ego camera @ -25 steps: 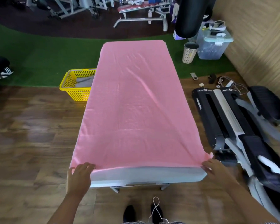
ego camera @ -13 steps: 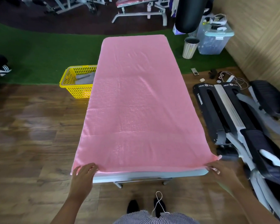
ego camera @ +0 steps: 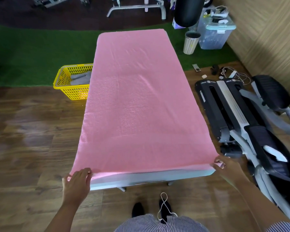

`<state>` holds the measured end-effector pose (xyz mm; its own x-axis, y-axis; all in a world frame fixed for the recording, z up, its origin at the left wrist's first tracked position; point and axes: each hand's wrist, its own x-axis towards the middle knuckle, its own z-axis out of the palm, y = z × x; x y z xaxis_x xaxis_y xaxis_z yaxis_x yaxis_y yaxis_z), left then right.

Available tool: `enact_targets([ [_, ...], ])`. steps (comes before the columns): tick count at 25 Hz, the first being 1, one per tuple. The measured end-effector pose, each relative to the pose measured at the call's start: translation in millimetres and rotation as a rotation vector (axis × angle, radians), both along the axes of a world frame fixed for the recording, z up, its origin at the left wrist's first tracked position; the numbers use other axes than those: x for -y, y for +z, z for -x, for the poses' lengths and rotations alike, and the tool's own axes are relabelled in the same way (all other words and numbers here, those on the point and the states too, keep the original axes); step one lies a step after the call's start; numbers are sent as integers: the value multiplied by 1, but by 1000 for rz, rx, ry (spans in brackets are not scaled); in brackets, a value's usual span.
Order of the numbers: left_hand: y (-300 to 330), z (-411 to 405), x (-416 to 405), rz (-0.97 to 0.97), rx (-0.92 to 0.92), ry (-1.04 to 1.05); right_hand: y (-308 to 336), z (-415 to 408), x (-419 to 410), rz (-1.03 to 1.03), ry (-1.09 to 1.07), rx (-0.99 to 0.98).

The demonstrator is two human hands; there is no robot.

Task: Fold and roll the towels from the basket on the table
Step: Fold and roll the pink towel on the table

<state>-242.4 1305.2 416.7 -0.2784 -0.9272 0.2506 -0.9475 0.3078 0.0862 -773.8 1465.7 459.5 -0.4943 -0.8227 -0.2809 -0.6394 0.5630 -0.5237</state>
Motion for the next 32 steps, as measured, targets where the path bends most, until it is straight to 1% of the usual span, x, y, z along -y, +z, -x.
enact_targets([
  [3,2,6,-4,50,-41,-8,-4,-6,4,7,-46,3],
  [6,4,9,-3,107,-42,-21,-5,-13,5,54,-77,-16],
  [9,5,12,-4,156,-18,-33,-13,-18,4,136,-53,-86],
  [12,4,14,-5,159,-13,-94,-20,-24,-1,165,-73,-162],
  [14,0,13,-8,155,-17,-166,-14,-31,-3,225,-5,-258],
  [16,-4,11,-12,121,-75,-207,-17,-29,-11,288,154,-392],
  [17,-6,9,-13,102,-104,-222,-20,-25,-15,273,217,-417],
  [20,-4,7,-12,103,-107,-242,-26,-14,-23,111,159,-290],
  [24,4,23,-14,134,-91,-120,-21,-24,-14,77,125,-234],
  [27,6,21,-15,92,2,-76,-14,-23,-13,66,65,-142],
  [29,5,7,-14,52,65,-82,-9,-21,-13,50,116,-157],
  [31,3,-3,-12,29,102,-110,-8,-22,-10,14,199,-179],
  [32,0,-5,-11,29,106,-117,-9,-24,-8,7,204,-180],
])
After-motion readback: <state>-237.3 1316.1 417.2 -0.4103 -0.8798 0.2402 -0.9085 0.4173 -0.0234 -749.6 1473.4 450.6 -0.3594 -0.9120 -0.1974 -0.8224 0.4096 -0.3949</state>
